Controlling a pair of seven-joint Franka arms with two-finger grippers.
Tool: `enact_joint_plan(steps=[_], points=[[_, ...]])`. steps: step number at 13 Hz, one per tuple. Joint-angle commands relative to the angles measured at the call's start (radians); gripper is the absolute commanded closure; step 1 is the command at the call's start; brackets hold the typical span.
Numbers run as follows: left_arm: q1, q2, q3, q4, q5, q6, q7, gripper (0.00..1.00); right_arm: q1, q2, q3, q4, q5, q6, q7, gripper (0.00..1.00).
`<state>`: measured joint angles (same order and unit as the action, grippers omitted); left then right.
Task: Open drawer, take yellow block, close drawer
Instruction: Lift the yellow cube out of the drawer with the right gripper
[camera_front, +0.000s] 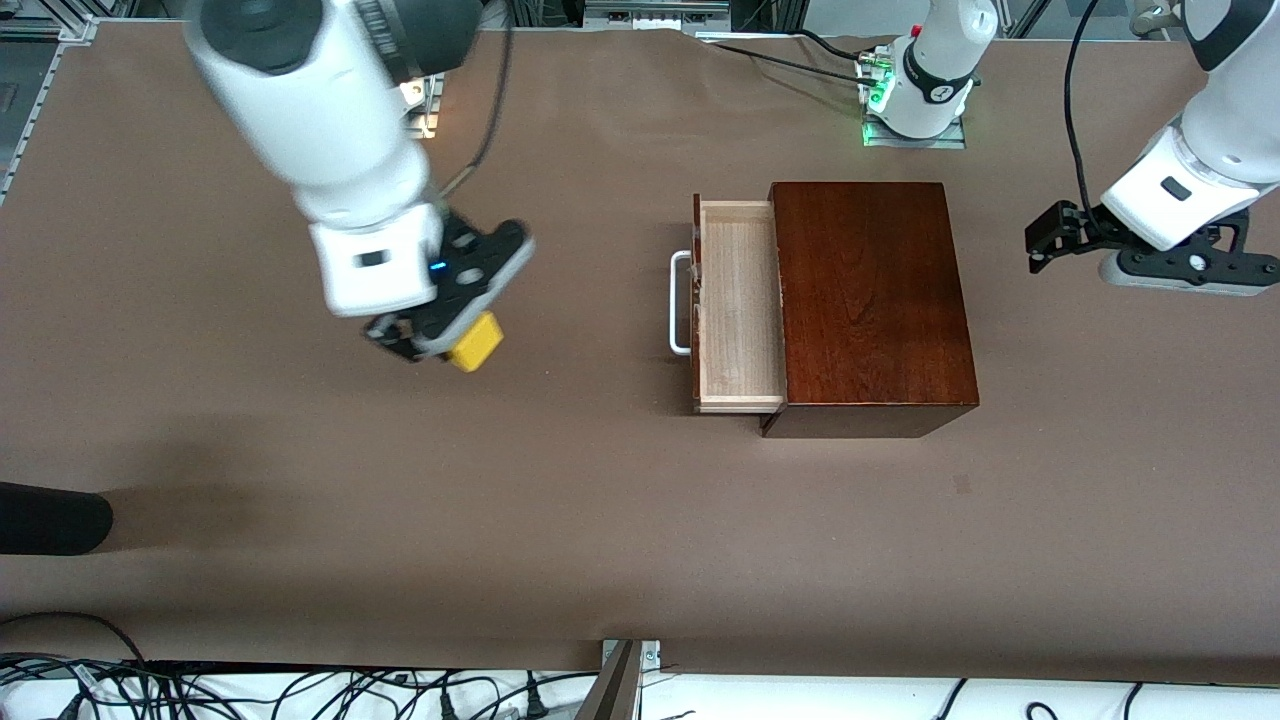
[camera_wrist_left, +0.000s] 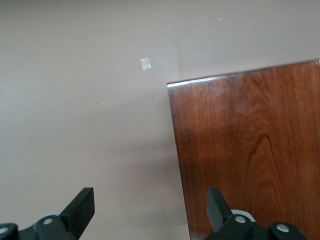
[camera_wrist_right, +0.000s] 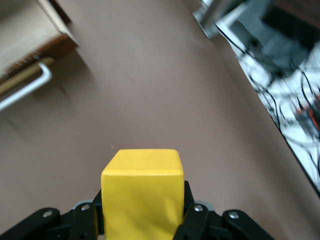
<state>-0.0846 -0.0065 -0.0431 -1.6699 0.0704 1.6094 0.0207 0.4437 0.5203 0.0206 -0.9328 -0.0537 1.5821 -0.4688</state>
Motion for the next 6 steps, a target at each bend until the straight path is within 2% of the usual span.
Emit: enact_joint_plan(steps=[1, 3, 5, 6], points=[[-0.003, 0.034, -0.065, 0.113, -0.017, -0.139, 0.085, 0.00, -0.100, -0.037, 0.018, -0.078, 0.031, -0.025, -0.001, 1.00], [-0.003, 0.045, -0.145, 0.134, -0.023, -0.184, 0.091, 0.00, -0.211, -0.129, 0.012, -0.249, 0.113, 0.051, -0.002, 1.00], [-0.004, 0.054, -0.217, 0.131, -0.031, -0.190, 0.097, 0.00, -0.264, -0.233, -0.005, -0.499, 0.121, 0.189, -0.005, 1.00], [-0.004, 0.078, -0.271, 0.133, -0.049, -0.189, 0.104, 0.00, -0.270, -0.265, -0.025, -0.588, 0.121, 0.240, -0.005, 1.00]])
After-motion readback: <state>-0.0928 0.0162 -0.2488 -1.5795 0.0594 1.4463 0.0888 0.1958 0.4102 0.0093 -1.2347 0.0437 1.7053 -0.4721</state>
